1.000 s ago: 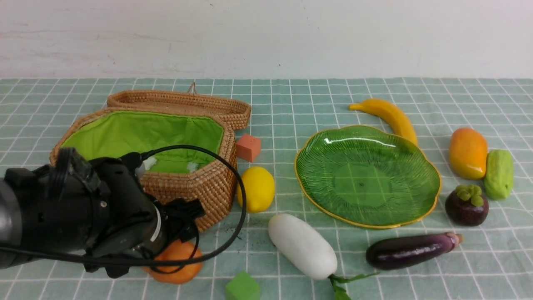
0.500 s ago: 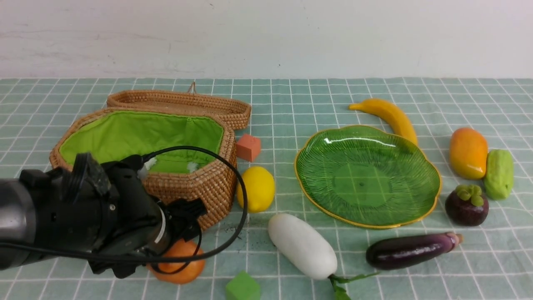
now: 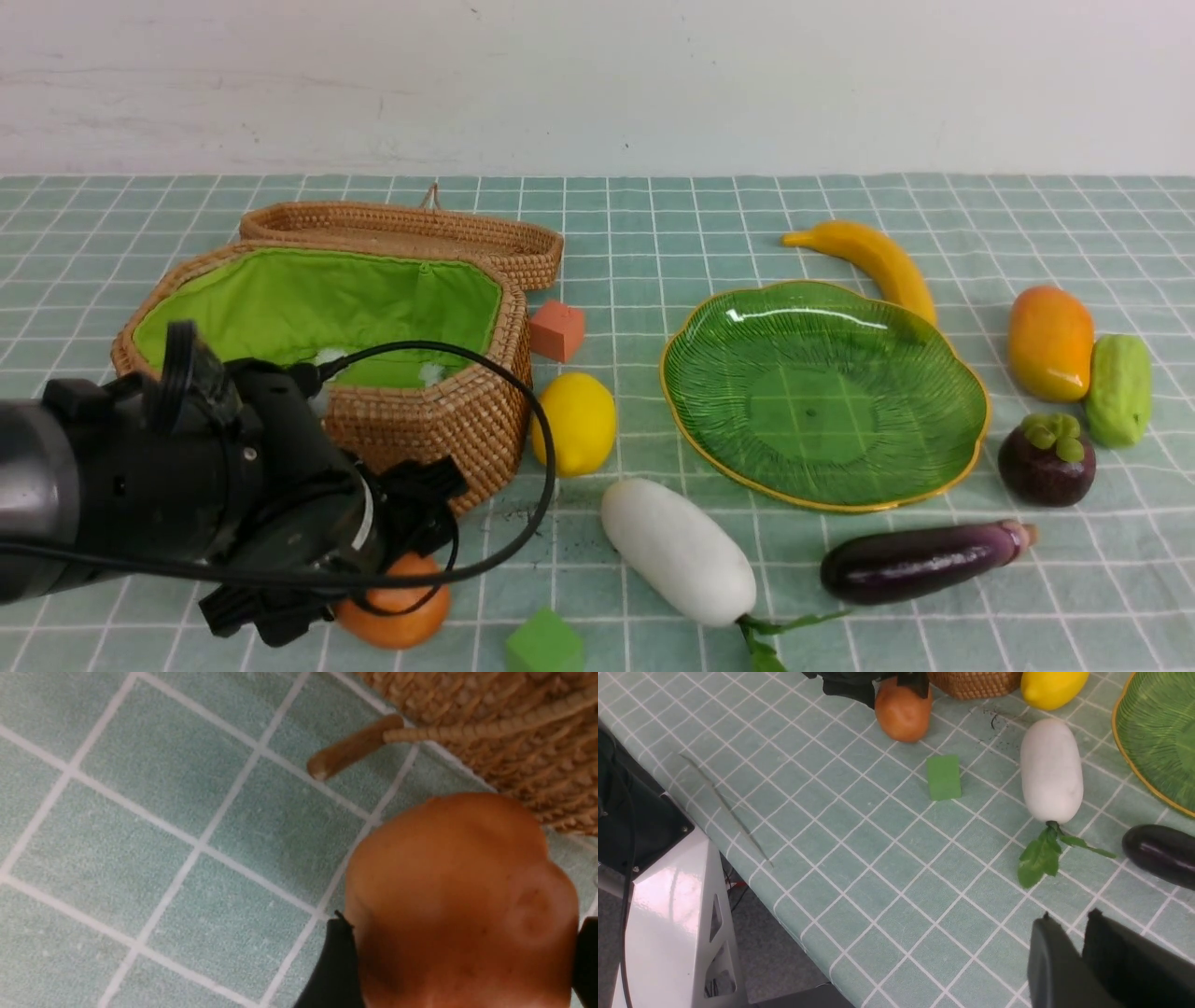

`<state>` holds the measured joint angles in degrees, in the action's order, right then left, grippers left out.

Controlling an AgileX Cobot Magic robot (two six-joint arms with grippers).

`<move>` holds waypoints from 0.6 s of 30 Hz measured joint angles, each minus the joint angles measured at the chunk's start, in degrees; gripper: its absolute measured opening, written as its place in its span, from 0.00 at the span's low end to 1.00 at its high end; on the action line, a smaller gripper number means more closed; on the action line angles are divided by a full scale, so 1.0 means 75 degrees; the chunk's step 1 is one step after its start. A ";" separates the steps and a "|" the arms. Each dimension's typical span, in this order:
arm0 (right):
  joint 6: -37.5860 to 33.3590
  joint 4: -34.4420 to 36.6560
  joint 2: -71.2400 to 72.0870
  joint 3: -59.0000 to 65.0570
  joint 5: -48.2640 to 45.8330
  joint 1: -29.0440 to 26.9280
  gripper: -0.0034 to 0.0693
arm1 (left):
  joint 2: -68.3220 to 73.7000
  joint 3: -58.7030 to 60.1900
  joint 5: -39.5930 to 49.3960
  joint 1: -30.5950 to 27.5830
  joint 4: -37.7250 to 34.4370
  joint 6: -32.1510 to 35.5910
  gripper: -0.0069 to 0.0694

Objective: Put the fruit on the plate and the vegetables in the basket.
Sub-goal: Grab a potato with your left arm and place it in the basket on the left

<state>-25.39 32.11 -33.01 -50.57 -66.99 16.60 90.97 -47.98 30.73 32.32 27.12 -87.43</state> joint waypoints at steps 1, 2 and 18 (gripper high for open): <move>0.0000 0.0000 0.0000 0.0000 0.0000 0.0000 0.20 | 0.0000 0.0000 -0.0001 0.0000 -0.0016 0.0031 0.87; 0.0000 0.0000 0.0000 0.0000 0.0000 0.0000 0.20 | 0.0000 0.0000 0.0009 0.0000 -0.0037 0.0068 0.87; -0.0016 0.0000 0.0000 0.0000 0.0000 0.0000 0.21 | 0.0173 -0.0025 0.0086 0.0006 0.0316 0.0260 0.87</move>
<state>-25.52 32.11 -33.01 -50.57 -66.99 16.60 92.27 -48.18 31.37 32.37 29.49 -85.48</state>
